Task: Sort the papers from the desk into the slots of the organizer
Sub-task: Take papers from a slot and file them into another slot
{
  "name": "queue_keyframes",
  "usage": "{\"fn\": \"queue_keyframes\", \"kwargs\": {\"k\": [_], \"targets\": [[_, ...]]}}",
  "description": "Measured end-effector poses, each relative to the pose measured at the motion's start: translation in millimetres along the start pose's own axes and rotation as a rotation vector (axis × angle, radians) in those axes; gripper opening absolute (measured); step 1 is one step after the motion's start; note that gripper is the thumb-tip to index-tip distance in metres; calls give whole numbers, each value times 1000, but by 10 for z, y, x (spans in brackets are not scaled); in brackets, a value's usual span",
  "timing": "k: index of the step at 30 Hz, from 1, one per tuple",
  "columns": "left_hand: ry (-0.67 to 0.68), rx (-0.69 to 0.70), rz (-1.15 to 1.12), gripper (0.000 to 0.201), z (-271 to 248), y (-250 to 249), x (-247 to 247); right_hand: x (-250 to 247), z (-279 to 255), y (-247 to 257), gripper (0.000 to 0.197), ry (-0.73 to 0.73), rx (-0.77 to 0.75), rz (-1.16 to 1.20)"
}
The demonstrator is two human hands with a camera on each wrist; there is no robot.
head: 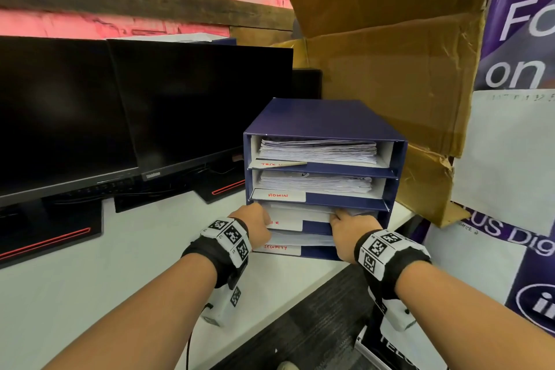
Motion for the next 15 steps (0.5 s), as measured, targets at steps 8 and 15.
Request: {"fn": "queue_keyframes", "kwargs": {"k": [8,15], "targets": [[32,4,-7,30,-84,43,14,31,-74,-49,74,6,-12,3],[41,41,1,27,-178,-26,-31,-101,-207,-144,61,-1,-11,56]]}}
Point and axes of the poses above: each hand's wrist, its own z-axis towards the middle knuckle, its own x-axis out of the palm, y = z × x, the point moved 9 cm from there along z, towards the middle knuckle, and after that the axes turned 13 degrees about x, right-handed, at the moved point
